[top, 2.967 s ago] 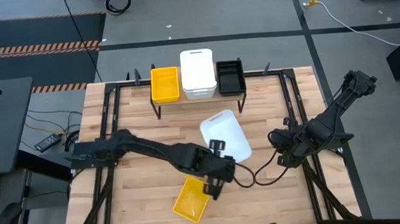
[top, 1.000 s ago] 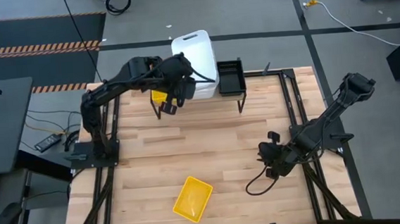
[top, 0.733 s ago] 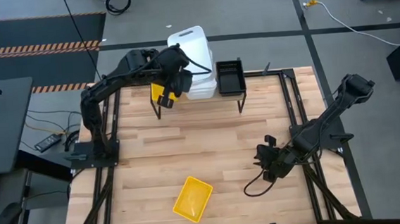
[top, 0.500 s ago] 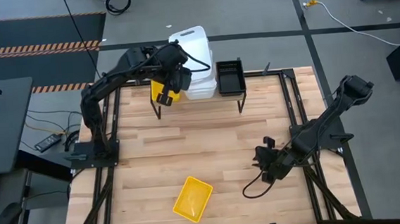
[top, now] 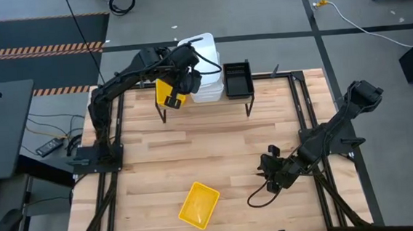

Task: Stack baskets on shelf by color
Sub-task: Stack the white bin on the white bin on the shelf

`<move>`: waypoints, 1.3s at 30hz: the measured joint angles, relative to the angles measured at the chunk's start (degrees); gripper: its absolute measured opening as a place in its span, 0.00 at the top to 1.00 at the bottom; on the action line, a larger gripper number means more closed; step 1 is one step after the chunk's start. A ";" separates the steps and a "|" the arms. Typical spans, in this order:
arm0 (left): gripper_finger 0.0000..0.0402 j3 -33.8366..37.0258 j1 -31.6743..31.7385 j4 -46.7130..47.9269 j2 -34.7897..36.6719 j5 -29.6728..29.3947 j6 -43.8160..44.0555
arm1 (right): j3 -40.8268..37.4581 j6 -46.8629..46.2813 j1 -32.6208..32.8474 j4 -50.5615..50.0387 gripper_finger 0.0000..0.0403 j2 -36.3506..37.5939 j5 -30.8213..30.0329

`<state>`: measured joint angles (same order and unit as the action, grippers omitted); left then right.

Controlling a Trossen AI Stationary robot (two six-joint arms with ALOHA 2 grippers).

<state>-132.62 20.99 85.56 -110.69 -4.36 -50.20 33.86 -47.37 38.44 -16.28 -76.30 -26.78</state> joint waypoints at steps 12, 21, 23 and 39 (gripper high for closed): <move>0.96 -0.02 -0.15 0.75 0.00 -0.07 1.32 | 0.01 0.01 0.15 1.49 0.73 -2.88 1.39; 0.86 -0.02 -0.33 -1.17 0.00 -0.50 1.49 | 0.01 0.30 0.17 2.78 0.73 -3.47 2.61; 0.84 -0.02 -0.35 -1.45 0.00 -0.52 1.49 | 0.01 0.42 0.17 2.79 0.73 -3.47 2.64; 0.73 -0.04 -0.89 -1.27 0.02 -3.52 1.96 | 0.01 0.63 0.17 2.83 0.73 -3.47 2.86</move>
<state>-132.66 20.11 84.29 -110.67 -7.88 -48.23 33.87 -46.74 38.61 -13.45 -79.77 -23.92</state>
